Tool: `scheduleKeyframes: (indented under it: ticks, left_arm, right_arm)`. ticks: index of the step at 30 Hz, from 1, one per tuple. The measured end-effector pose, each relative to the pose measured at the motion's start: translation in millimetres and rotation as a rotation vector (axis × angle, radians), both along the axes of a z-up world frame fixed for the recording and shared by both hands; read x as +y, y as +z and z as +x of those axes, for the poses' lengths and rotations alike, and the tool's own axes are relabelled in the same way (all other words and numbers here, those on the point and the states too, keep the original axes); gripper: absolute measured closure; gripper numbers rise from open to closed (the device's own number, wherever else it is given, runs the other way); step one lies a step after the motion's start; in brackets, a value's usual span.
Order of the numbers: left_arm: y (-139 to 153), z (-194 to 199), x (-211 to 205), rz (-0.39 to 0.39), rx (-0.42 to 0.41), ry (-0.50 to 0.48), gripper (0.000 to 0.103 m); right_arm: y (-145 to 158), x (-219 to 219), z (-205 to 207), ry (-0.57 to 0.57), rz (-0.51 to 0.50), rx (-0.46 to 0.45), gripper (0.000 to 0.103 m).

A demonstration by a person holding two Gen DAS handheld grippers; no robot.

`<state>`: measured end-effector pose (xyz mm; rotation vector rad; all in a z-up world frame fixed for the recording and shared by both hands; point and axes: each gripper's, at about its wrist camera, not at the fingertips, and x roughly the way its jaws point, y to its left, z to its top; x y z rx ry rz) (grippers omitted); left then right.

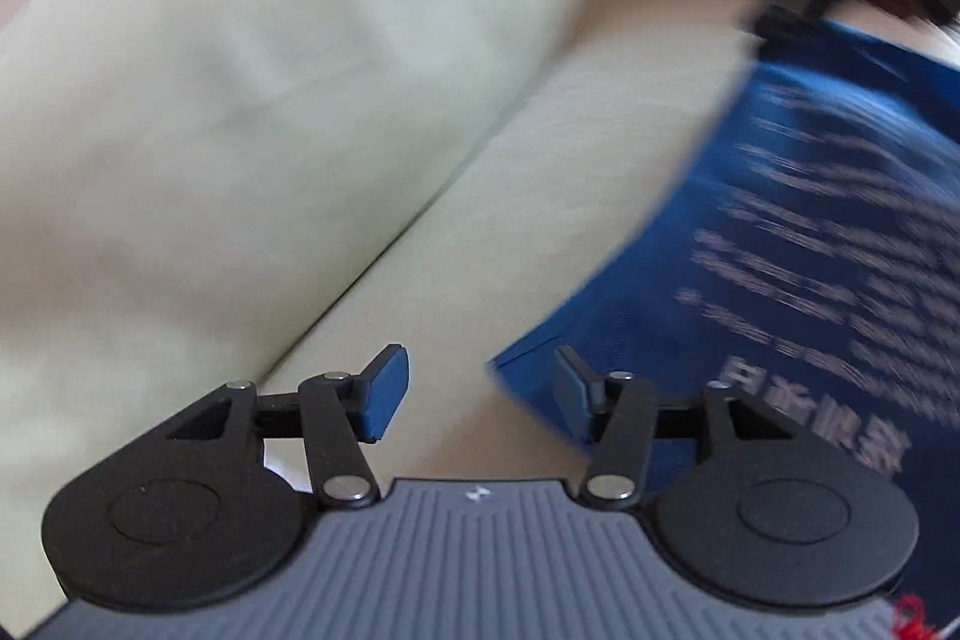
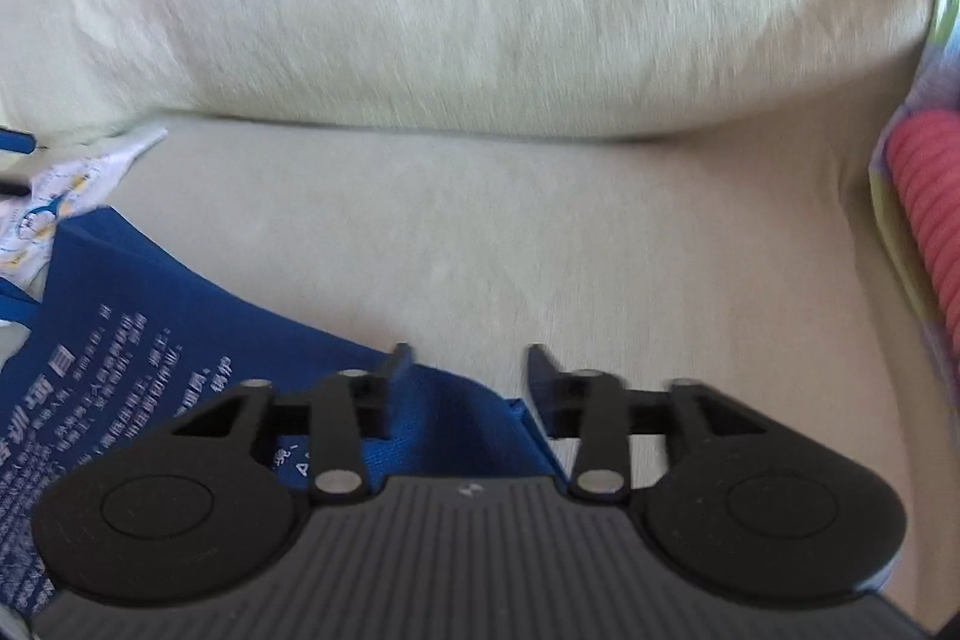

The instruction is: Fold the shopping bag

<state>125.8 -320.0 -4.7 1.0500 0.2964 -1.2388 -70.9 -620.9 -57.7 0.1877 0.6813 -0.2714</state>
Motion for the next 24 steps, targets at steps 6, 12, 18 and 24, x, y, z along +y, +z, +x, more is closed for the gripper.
scheduleKeyframes:
  ticks: [6, 12, 18, 24]
  left_arm:
    - [-33, 17, -19, 0.208, 0.034, -0.116, 0.077]
    - [-57, 37, -28, 0.345, 0.017, -0.198, 0.076]
    - [-57, 53, -37, 0.376, -0.001, -0.218, 0.103]
    - [-24, 67, -34, 0.196, 0.056, -0.076, 0.092]
  right_arm:
    - [19, 8, -18, 0.103, -0.056, 0.011, 0.031]
    - [11, -6, -15, 0.173, -0.014, 0.080, 0.025]
    - [-4, -13, -10, 0.184, 0.026, 0.093, 0.090]
    - [-7, -23, -19, 0.083, 0.047, 0.068, 0.091]
